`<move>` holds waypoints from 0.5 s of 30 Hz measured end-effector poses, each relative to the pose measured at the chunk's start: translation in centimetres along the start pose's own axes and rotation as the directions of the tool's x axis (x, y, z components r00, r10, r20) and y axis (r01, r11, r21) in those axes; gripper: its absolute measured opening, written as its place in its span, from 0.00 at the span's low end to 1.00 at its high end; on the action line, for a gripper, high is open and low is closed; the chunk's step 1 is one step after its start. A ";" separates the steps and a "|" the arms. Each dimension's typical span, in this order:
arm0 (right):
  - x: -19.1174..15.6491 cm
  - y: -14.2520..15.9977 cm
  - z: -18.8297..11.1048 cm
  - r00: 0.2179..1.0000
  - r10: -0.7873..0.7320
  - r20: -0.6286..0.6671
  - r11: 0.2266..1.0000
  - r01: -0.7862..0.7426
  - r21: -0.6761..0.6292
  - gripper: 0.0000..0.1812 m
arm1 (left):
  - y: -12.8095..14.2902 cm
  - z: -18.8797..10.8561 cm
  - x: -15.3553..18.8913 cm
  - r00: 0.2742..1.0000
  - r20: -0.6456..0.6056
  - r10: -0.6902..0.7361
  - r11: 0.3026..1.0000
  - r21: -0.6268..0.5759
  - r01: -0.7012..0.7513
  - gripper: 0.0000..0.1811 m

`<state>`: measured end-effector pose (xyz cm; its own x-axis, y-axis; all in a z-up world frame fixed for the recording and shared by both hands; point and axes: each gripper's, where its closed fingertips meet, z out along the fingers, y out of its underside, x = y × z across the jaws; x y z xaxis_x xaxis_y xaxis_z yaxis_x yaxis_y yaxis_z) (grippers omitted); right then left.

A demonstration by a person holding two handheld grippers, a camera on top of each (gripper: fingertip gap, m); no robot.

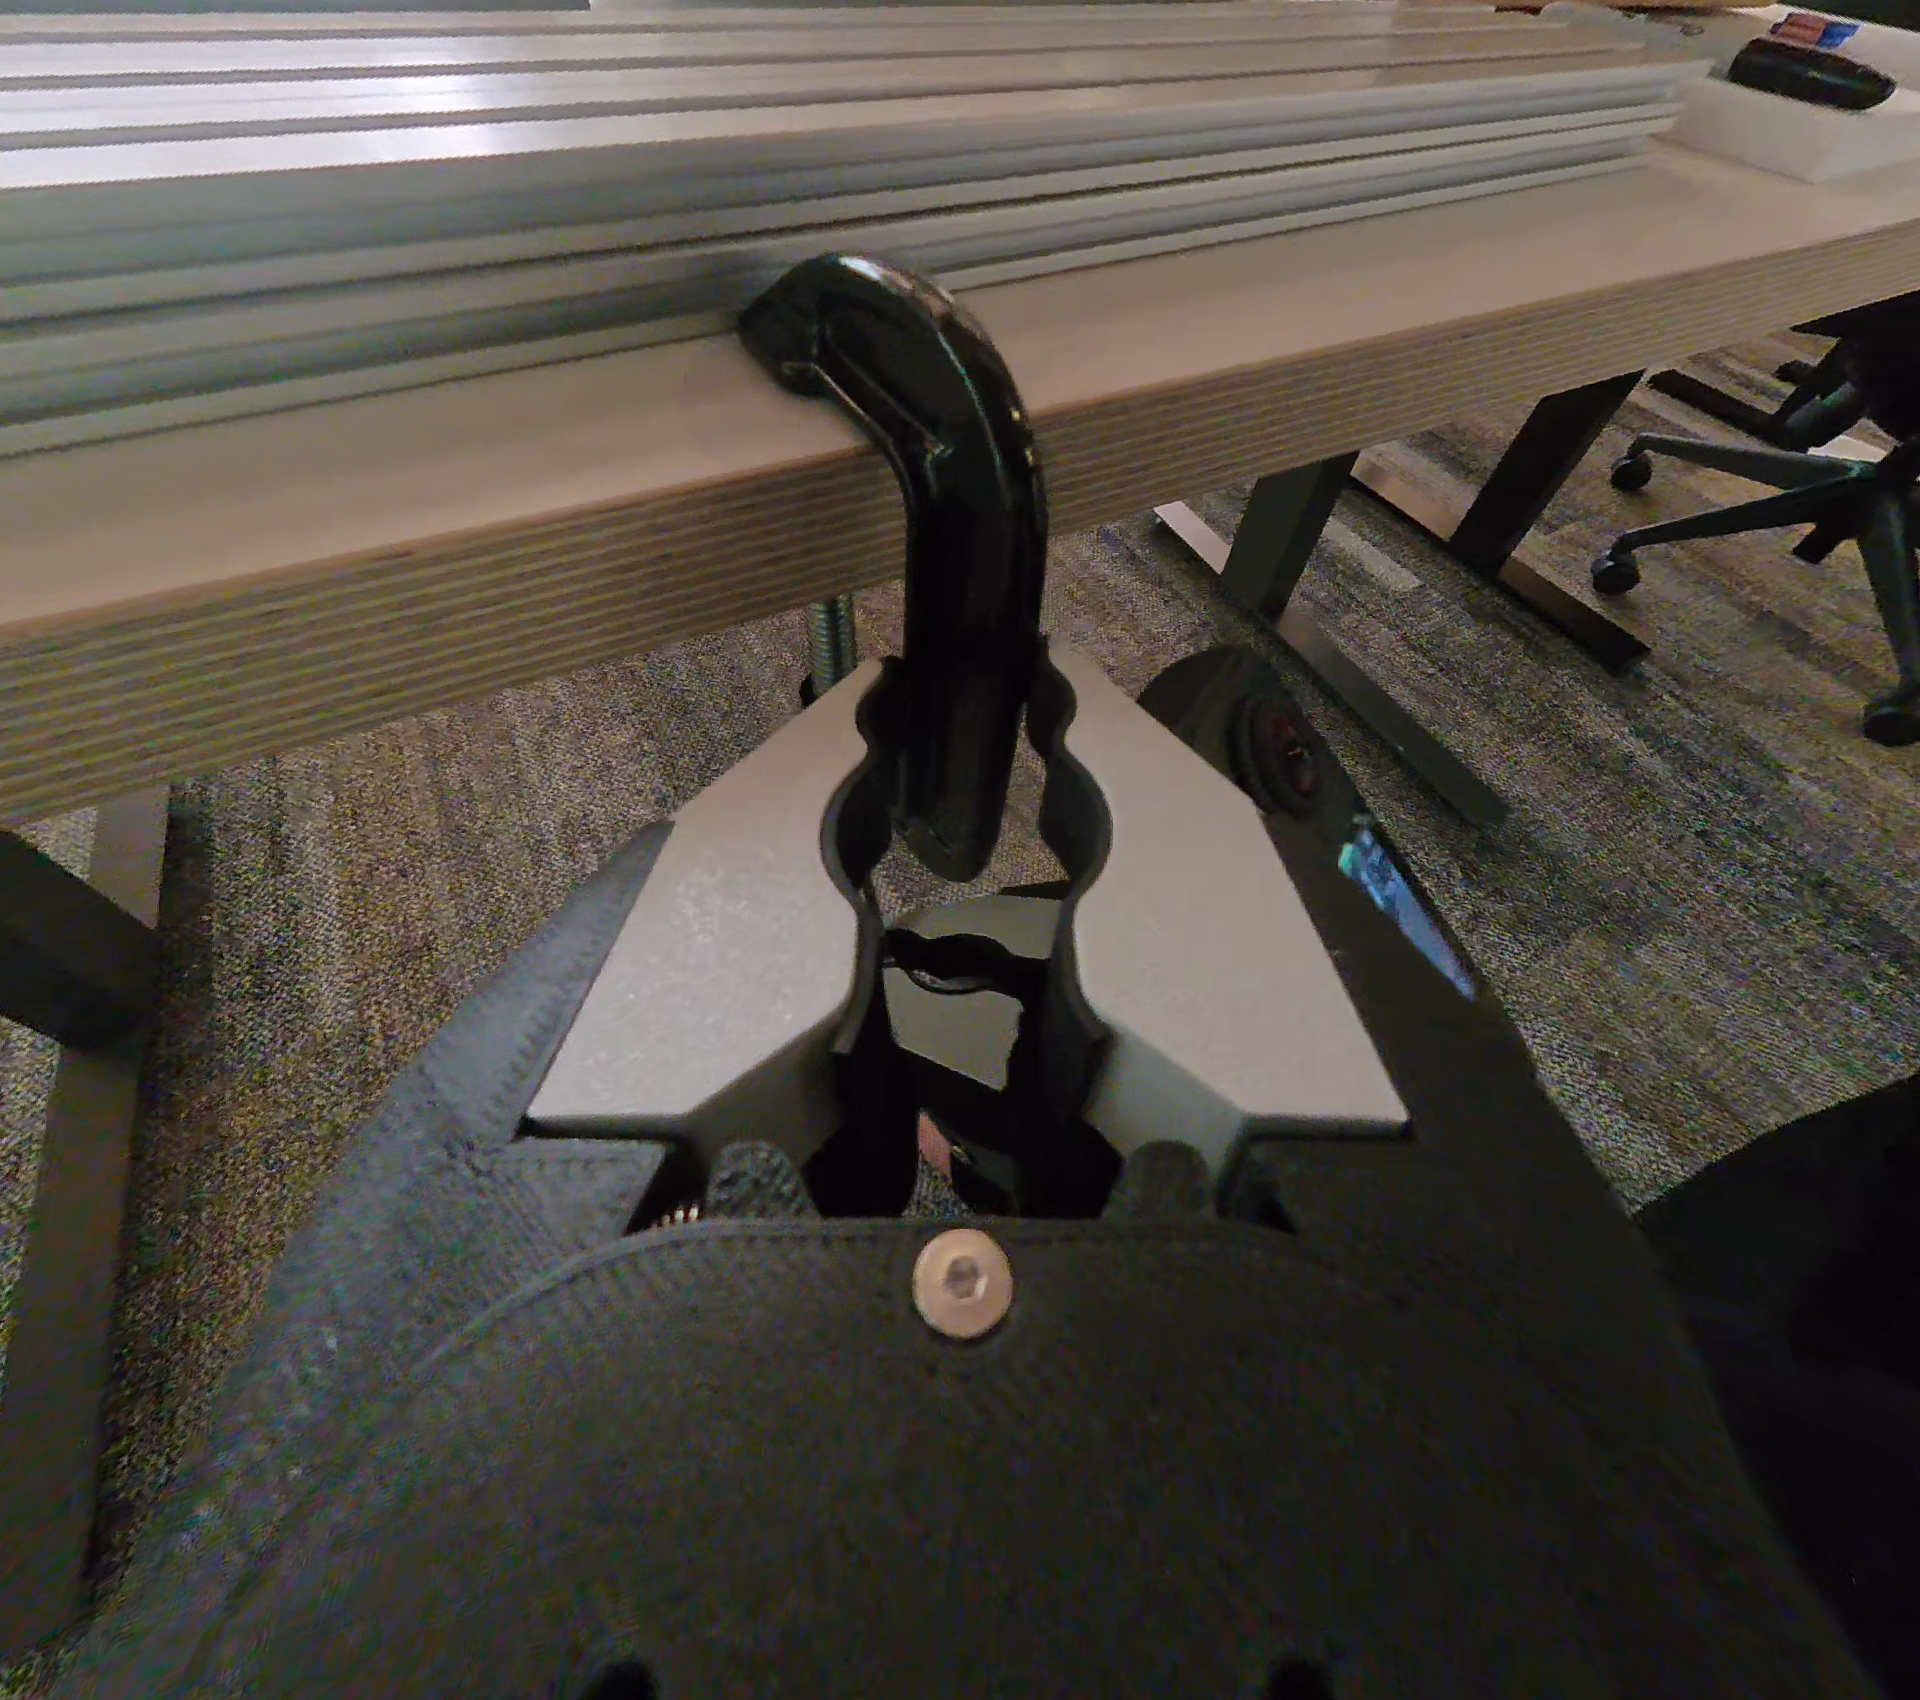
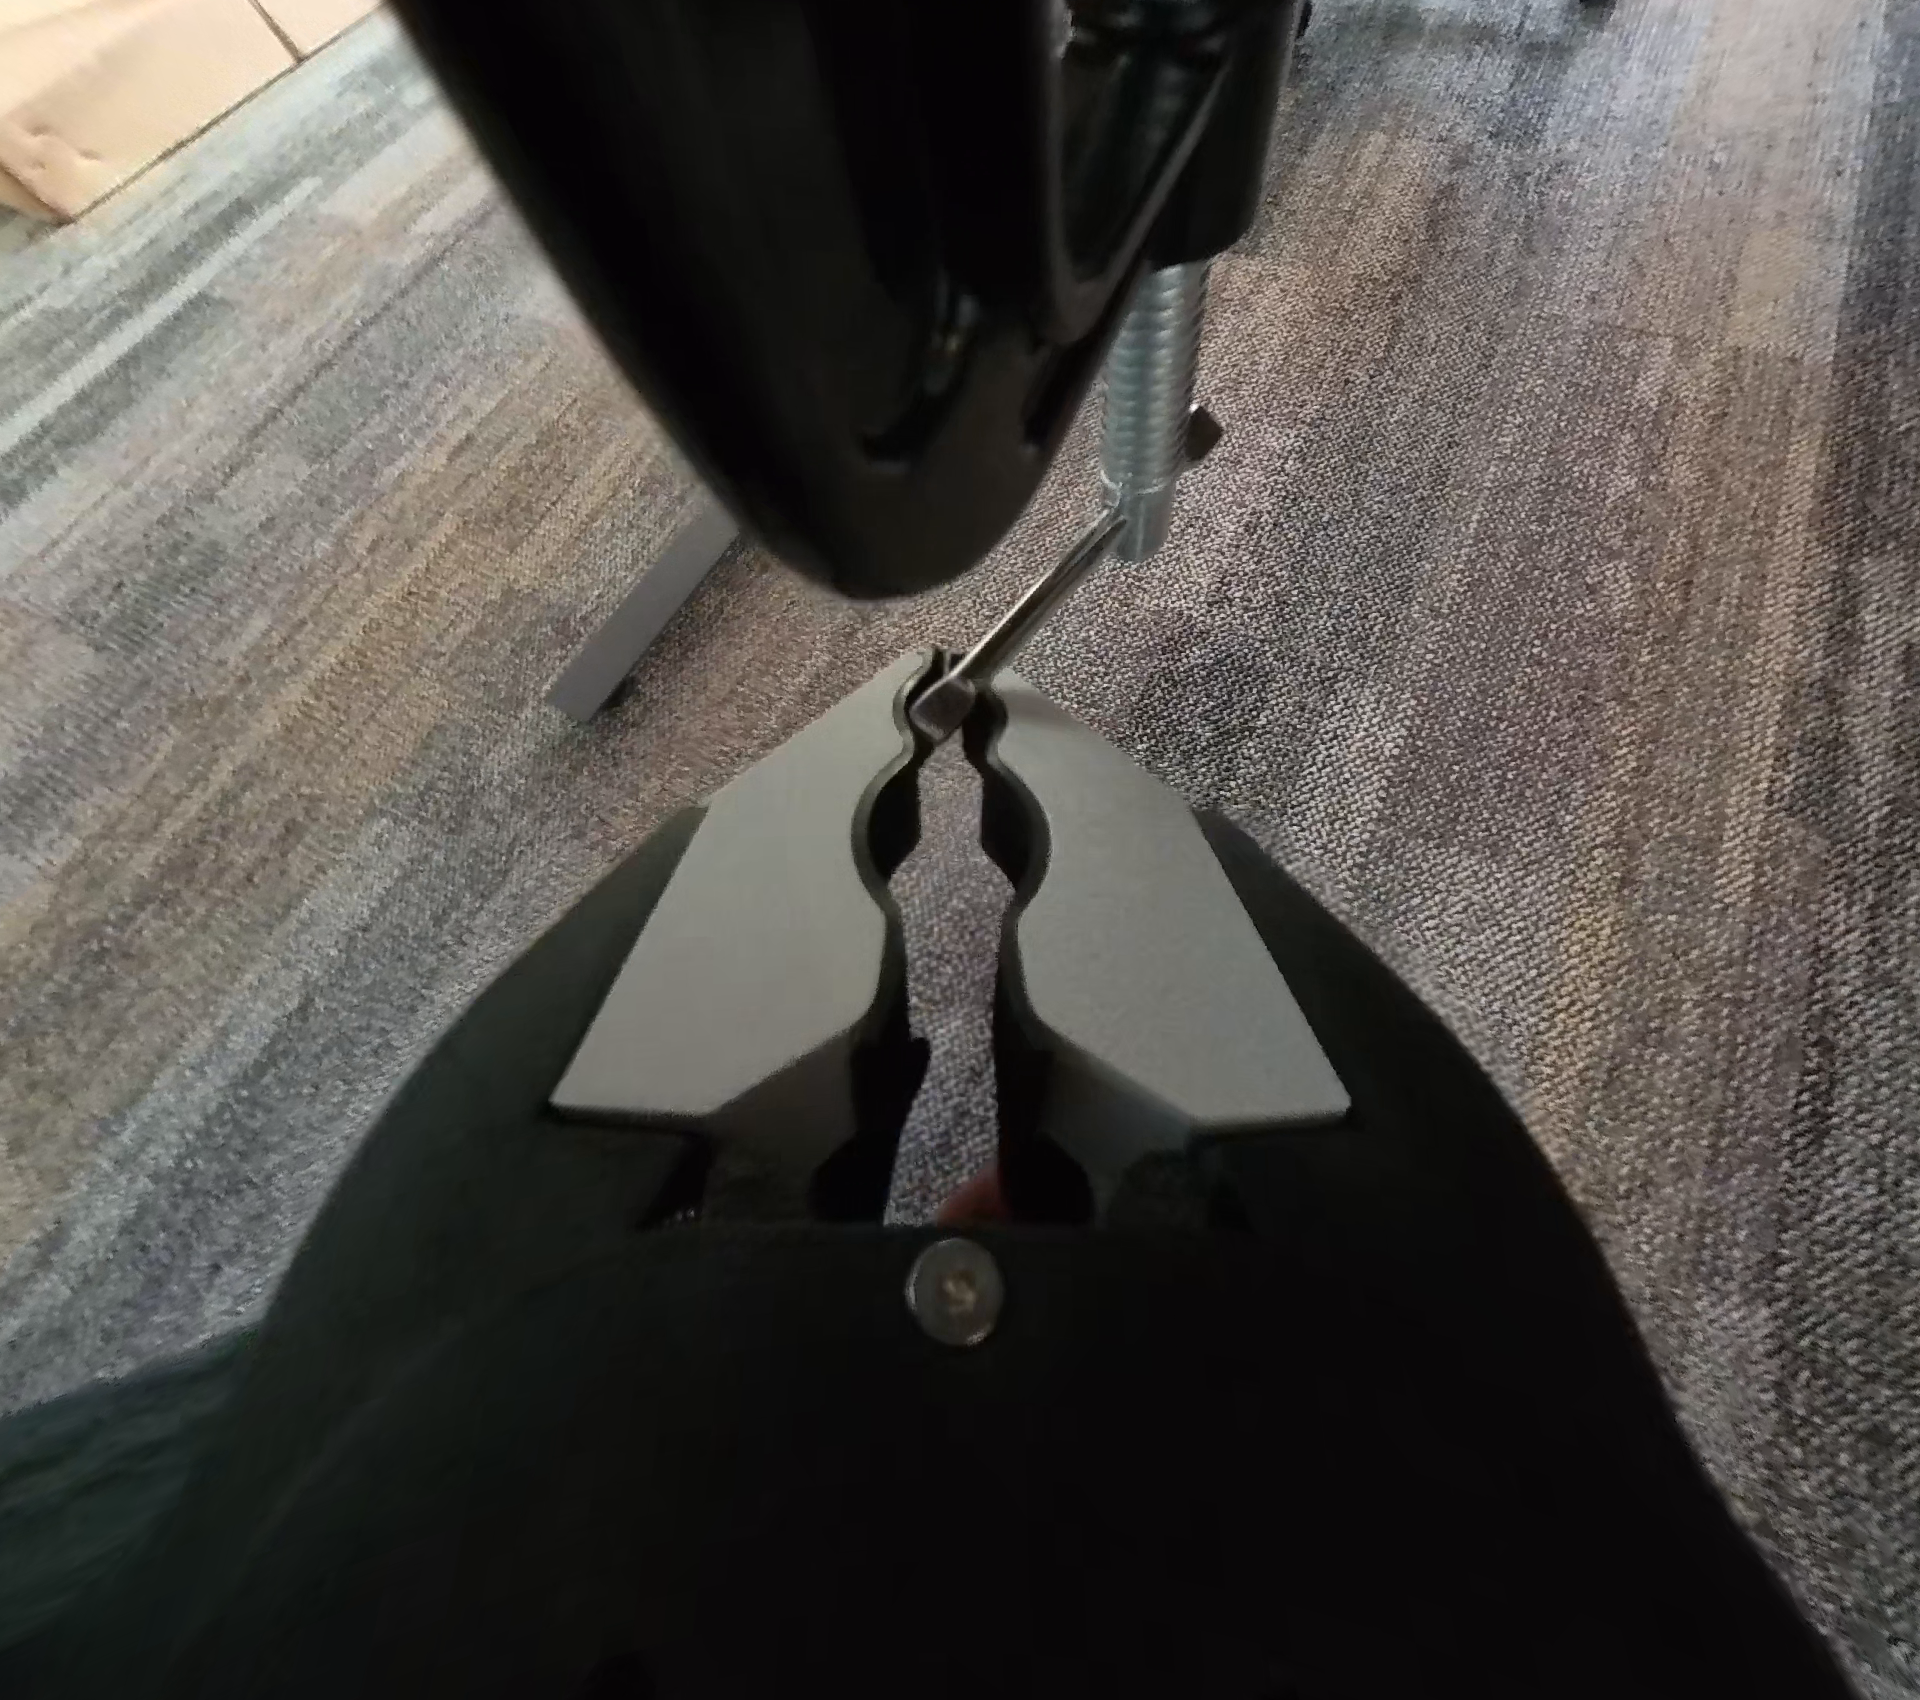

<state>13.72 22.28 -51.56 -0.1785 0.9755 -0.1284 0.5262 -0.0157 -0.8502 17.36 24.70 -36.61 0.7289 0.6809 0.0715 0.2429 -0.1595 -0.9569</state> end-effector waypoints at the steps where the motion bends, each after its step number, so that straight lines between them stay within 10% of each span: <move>1: 0.1 0.0 -0.1 1.000 -0.005 -0.005 1.000 0.005 -0.001 0.02 | 0.0 0.0 0.0 1.000 0.004 0.004 1.000 -0.001 -0.004 0.19; 15: 1.8 -0.4 -0.7 0.982 -0.140 -0.124 0.989 0.145 0.031 0.22 | 0.0 0.0 -0.1 0.999 0.021 0.035 0.999 -0.004 -0.035 0.18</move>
<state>13.78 24.22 -51.12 -0.1457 0.9877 0.0562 0.4691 0.1190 -0.8751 17.30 24.62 -36.61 0.7233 0.6898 0.0321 0.2196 -0.1856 -0.9578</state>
